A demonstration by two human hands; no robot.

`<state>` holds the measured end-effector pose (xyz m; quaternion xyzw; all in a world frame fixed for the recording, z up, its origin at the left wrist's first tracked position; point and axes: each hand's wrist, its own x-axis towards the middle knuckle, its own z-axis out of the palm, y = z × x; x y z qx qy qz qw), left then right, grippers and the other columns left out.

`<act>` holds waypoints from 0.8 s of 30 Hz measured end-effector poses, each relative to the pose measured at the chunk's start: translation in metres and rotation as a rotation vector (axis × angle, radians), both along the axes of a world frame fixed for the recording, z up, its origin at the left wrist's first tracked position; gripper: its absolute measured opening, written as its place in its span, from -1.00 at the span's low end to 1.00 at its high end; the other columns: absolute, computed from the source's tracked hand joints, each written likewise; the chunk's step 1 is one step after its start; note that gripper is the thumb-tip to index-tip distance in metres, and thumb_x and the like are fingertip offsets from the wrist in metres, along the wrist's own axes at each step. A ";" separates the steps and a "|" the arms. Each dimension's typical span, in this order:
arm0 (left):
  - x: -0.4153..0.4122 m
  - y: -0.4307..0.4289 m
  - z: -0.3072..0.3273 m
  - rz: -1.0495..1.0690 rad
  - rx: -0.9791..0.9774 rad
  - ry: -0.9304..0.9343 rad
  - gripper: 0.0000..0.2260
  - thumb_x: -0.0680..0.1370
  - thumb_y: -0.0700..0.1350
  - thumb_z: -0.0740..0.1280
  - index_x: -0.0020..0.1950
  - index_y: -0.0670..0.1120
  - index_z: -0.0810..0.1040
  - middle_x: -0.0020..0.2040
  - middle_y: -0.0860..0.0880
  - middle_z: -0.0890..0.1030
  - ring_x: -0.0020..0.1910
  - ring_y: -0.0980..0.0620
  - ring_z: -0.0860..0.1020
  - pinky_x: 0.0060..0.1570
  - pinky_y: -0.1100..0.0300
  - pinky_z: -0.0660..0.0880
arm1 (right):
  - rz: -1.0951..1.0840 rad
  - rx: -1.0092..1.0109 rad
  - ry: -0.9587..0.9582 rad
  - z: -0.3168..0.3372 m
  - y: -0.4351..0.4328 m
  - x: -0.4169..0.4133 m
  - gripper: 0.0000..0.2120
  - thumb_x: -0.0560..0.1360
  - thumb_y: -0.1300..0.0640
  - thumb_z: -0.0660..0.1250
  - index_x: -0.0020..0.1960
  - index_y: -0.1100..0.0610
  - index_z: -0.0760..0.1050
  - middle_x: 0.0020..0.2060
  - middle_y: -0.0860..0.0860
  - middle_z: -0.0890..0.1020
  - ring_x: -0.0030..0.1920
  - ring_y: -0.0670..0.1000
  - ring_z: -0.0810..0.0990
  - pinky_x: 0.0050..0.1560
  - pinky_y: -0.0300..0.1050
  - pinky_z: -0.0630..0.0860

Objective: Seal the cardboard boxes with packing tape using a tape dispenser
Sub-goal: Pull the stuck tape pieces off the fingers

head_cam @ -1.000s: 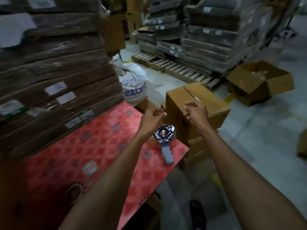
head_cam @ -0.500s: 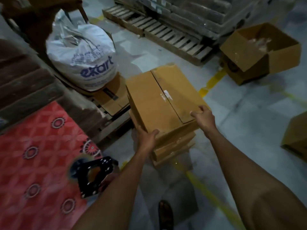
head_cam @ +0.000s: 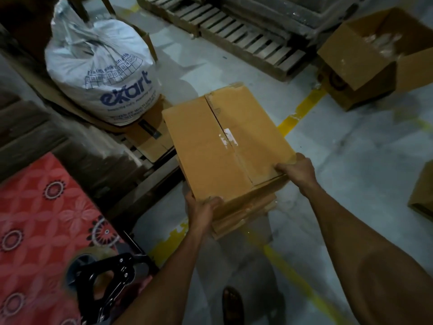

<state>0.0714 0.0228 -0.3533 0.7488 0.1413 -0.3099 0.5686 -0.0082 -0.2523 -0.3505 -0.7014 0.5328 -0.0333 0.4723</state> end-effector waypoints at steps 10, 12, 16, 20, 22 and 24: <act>0.036 0.037 0.105 0.038 -0.167 -0.100 -0.40 0.46 -0.03 0.55 0.29 0.12 0.21 0.12 0.14 0.46 0.20 -0.10 0.52 0.22 -0.27 0.50 | -0.086 -0.016 -0.390 0.109 0.041 0.006 -0.38 0.40 -0.11 0.53 0.35 -0.13 0.32 0.12 -0.08 0.49 0.18 0.10 0.50 0.22 0.24 0.54; 0.040 0.053 0.132 0.051 -0.197 -0.163 -0.37 0.42 -0.05 0.57 0.29 0.11 0.22 0.14 0.09 0.49 0.18 -0.12 0.54 0.19 -0.28 0.52 | -0.084 -0.047 -0.463 0.136 0.061 0.007 -0.34 0.40 -0.13 0.53 0.40 -0.11 0.30 0.19 -0.08 0.43 0.22 0.10 0.47 0.25 0.25 0.52; 0.048 0.108 0.196 0.097 -0.216 -0.364 -0.29 0.31 -0.03 0.59 0.34 0.07 0.29 0.13 0.05 0.53 0.10 -0.08 0.58 0.04 -0.11 0.59 | -0.064 -0.089 -0.610 0.194 0.120 0.013 -0.31 0.39 -0.14 0.54 0.41 -0.09 0.30 0.29 -0.04 0.46 0.29 0.13 0.46 0.24 0.22 0.52; 0.043 0.199 0.254 0.146 -0.202 -0.503 -0.27 0.24 0.01 0.61 0.31 0.03 0.34 0.15 0.00 0.56 0.07 -0.03 0.60 -0.02 -0.02 0.58 | -0.004 -0.096 -0.713 0.247 0.204 0.019 -0.35 0.41 -0.10 0.53 0.39 -0.03 0.33 0.27 0.01 0.52 0.25 0.13 0.51 0.18 0.14 0.55; 0.031 0.255 0.280 0.183 -0.199 -0.539 -0.36 0.29 -0.06 0.61 0.25 0.03 0.35 0.14 0.00 0.56 0.02 -0.04 0.61 -0.09 -0.06 0.56 | 0.032 -0.087 -0.753 0.267 0.255 0.018 -0.39 0.40 -0.08 0.53 0.36 -0.01 0.37 0.21 0.00 0.56 0.17 0.09 0.55 0.08 0.06 0.57; 0.013 0.316 0.301 0.242 -0.200 -0.582 -0.43 0.37 -0.16 0.58 0.25 0.02 0.34 0.10 -0.01 0.57 -0.03 -0.05 0.60 -0.17 -0.01 0.55 | 0.086 -0.061 -0.784 0.283 0.314 0.014 -0.41 0.41 -0.08 0.53 0.34 -0.01 0.37 0.19 0.01 0.58 0.14 0.08 0.56 0.00 -0.02 0.54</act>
